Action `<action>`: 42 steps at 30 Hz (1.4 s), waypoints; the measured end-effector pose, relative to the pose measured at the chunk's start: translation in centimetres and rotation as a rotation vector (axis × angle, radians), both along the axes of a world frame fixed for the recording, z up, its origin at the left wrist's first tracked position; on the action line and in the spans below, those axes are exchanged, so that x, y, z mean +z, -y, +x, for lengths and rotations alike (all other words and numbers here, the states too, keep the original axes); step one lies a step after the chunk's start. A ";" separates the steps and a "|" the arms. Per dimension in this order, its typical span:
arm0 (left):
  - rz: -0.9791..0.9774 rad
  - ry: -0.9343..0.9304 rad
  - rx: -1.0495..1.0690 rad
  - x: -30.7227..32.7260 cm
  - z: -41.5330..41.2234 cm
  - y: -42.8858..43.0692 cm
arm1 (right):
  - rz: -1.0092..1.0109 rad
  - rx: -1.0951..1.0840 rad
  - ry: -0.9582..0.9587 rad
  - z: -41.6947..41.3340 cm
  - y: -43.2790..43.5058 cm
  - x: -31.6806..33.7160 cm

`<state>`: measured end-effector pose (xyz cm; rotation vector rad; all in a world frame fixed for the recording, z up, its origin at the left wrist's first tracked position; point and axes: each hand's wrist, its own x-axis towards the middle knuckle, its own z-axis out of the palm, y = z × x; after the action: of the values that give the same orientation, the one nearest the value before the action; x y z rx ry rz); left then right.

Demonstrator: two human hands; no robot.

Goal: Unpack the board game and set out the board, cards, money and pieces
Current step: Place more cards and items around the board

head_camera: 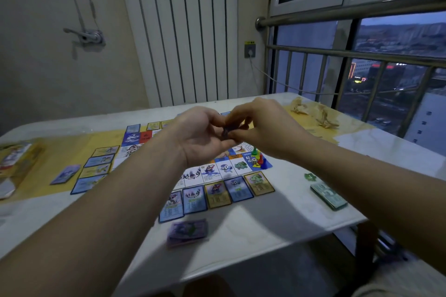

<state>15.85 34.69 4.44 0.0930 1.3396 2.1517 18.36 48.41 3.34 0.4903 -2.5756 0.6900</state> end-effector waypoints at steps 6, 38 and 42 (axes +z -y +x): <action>0.084 0.063 -0.027 -1.8 -0.3 0.6 | -0.247 0.090 0.126 0.1 0.0 -1.6; -1.210 -1.237 -0.406 -10.1 -4.2 -17.2 | 0.195 -0.404 0.557 -2.5 -21.8 -5.1; -1.191 -1.218 -0.393 -10.0 -4.4 -18.9 | 0.376 -0.423 0.758 -3.4 -23.1 -4.7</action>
<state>11.47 53.55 -5.56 1.1555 2.6919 0.5562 14.95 71.55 -1.38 -0.2880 -3.3806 0.2541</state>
